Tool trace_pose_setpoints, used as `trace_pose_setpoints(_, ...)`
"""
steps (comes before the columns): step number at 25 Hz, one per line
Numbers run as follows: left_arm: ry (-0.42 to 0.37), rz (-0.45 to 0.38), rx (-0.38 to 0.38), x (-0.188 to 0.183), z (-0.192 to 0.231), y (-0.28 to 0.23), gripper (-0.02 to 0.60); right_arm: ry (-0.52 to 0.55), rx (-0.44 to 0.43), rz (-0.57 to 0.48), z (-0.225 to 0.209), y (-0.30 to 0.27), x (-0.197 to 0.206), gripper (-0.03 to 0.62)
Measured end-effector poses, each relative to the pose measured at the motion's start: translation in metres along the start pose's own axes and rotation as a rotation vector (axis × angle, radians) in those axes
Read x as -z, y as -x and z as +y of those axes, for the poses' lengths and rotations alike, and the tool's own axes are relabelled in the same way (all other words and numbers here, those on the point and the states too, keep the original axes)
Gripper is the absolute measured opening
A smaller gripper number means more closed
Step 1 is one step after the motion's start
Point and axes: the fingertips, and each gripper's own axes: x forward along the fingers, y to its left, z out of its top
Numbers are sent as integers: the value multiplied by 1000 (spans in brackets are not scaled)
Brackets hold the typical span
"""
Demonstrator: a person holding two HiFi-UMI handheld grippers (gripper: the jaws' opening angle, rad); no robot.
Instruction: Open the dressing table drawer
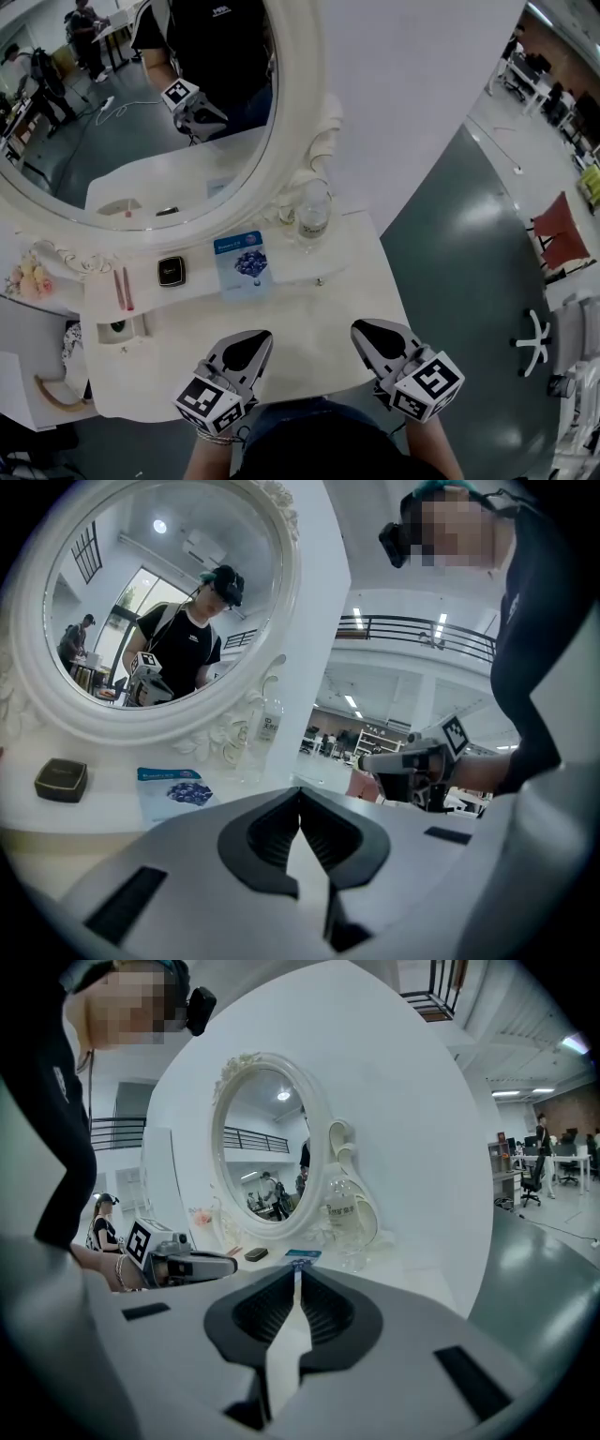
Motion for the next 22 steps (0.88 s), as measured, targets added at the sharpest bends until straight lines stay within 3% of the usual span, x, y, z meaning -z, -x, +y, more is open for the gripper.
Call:
trace_pose_setpoints(7, 10, 13, 87, 9, -2, -8, 18, 28, 16, 22, 4, -21, -3, 21)
trace_pose_setpoints(12, 2, 34, 110, 20, 3, -6, 18, 44, 26, 42, 11, -32, 1, 21)
trace_pose_setpoints(22, -38, 50, 53, 18, 19, 1, 18, 86, 23, 87, 10, -43, 2, 21)
